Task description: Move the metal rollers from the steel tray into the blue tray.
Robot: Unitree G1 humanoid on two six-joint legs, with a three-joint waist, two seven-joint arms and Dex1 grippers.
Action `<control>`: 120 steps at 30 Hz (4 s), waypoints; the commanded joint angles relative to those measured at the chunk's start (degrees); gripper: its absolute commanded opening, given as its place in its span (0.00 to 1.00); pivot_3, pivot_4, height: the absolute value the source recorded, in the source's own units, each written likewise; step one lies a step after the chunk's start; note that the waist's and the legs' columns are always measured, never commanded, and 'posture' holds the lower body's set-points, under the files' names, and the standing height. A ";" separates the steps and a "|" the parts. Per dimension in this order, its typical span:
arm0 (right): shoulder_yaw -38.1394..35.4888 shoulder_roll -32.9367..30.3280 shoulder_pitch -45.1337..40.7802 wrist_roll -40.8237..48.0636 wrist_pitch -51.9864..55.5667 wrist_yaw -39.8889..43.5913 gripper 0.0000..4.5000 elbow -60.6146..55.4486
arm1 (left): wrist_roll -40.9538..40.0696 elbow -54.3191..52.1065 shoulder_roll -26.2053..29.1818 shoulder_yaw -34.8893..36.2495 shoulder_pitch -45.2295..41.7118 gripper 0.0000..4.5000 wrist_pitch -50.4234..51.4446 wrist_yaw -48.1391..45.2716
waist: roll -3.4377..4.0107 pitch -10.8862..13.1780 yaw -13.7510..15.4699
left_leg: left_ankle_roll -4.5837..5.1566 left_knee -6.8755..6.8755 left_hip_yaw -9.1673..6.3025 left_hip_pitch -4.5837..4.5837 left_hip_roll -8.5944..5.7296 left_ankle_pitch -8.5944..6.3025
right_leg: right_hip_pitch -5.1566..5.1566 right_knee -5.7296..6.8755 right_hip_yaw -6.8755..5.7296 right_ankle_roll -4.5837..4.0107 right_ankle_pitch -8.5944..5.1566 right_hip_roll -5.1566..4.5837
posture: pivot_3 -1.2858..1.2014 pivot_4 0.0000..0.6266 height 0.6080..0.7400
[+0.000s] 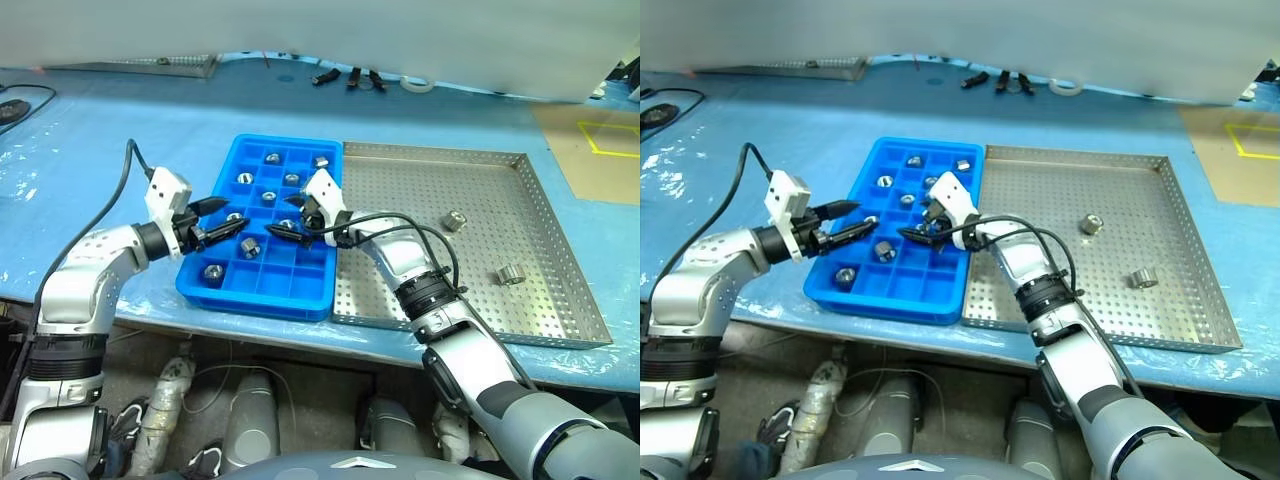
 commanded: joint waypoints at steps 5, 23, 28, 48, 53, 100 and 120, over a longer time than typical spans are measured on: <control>-5.68 -4.73 1.20 2.98 4.06 -1.39 0.88 -12.82 | 0.28 5.21 -1.57 -3.43 -7.33 0.77 -3.43 -3.55 | -0.01 -0.01 0.04 | -0.07 0.01 0.00 -0.01 -0.03 0.05 | 0.03 0.00 0.02 0.02 0.01 -0.01 | 0.55 0.24 1.00; -26.09 -23.57 30.55 7.71 23.59 -12.12 0.88 -50.44 | 7.24 36.06 -15.00 -13.28 -29.22 0.77 -18.64 -16.42 | -0.05 -0.03 -4.61 | 0.08 0.11 0.11 0.16 0.02 -0.01 | 0.12 -0.06 0.70 0.20 0.13 0.31 | 0.40 0.24 1.00; -30.83 -23.04 37.11 7.78 23.41 -16.25 0.88 -51.88 | 8.74 41.82 -17.94 -13.87 -32.42 0.77 -21.64 -18.93 | -0.05 -0.03 -6.35 | 0.31 0.39 0.23 0.17 0.01 -0.15 | 0.14 -0.09 0.83 0.06 0.05 0.27 | 0.37 0.24 1.00; -30.93 -20.00 36.60 4.85 14.54 -27.12 0.88 -27.42 | 11.60 43.33 -18.87 -13.35 -32.93 0.77 -22.88 -20.95 | -0.02 -0.05 -7.72 | 0.86 0.69 0.44 0.23 -0.04 -0.48 | 0.27 -0.13 0.84 0.00 0.16 0.15 | 0.38 0.24 1.00; -30.11 -19.81 36.23 5.41 14.18 -26.53 0.88 -27.25 | 11.52 41.22 -18.24 -13.25 -31.67 0.77 -21.94 -20.63 | -0.02 -0.05 -7.69 | 0.92 0.70 0.44 0.46 -0.07 -0.51 | 0.61 -0.19 0.82 0.00 0.15 -0.05 | 0.38 0.24 1.00; 1.12 -7.92 4.60 7.59 11.97 2.03 0.38 -20.90 | 0.38 -2.96 1.31 5.34 1.83 0.77 -0.25 -0.23 | 0.03 -0.01 -0.81 | 0.19 -0.13 0.12 0.01 0.01 -0.09 | -0.01 -0.17 0.03 -0.01 0.13 0.00 | 0.62 0.24 1.00; 11.02 -6.12 5.82 7.51 20.81 13.80 0.38 -21.76 | -8.41 -20.35 6.33 10.47 19.52 0.77 6.99 3.04 | 0.01 -0.02 3.00 | -0.04 -0.53 -0.12 0.05 0.02 0.06 | -0.08 -0.14 -0.12 -0.10 0.06 0.06 | 0.69 0.24 1.00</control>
